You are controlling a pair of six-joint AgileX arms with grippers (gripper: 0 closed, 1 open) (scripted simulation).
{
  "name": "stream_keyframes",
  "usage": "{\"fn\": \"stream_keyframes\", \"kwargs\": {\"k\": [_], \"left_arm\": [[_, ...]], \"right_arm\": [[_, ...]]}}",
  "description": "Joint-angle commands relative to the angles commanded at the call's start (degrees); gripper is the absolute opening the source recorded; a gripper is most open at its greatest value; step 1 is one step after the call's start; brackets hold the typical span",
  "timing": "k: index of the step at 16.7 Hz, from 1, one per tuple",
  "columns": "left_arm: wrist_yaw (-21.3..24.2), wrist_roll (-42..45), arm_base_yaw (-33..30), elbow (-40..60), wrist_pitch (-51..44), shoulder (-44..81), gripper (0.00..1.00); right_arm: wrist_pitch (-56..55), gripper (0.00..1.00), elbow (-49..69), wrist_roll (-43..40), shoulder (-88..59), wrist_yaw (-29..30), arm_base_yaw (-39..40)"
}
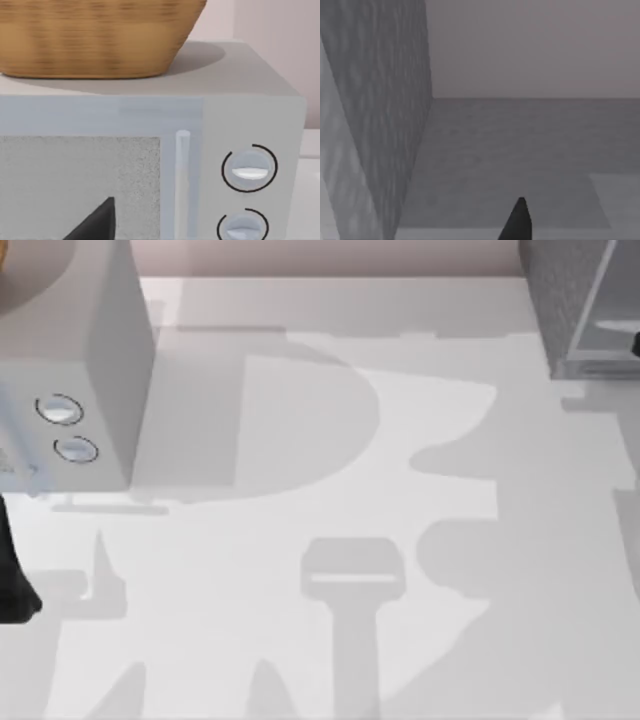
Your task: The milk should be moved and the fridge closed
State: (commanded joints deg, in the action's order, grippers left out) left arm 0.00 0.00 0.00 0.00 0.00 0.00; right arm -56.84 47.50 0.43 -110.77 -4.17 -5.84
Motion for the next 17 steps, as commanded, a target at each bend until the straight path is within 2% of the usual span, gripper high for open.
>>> {"fn": "stream_keyframes", "kwargs": {"k": [4, 7, 17], "left_arm": [[0.0, 0.0, 0.0, 0.0, 0.0, 0.0, 1.00], [0.0, 0.0, 0.0, 0.0, 0.0, 0.0, 1.00], [0.0, 0.0, 0.0, 0.0, 0.0, 0.0, 1.00]], "right_arm": [[3.6, 0.00, 17.0, -0.5, -12.9, -4.5, -3.9], [5.2, 0.00, 24.4, -0.7, -18.2, -6.9, -5.8], [5.6, 0.00, 26.4, -0.8, -19.6, -7.6, -6.4]]}}
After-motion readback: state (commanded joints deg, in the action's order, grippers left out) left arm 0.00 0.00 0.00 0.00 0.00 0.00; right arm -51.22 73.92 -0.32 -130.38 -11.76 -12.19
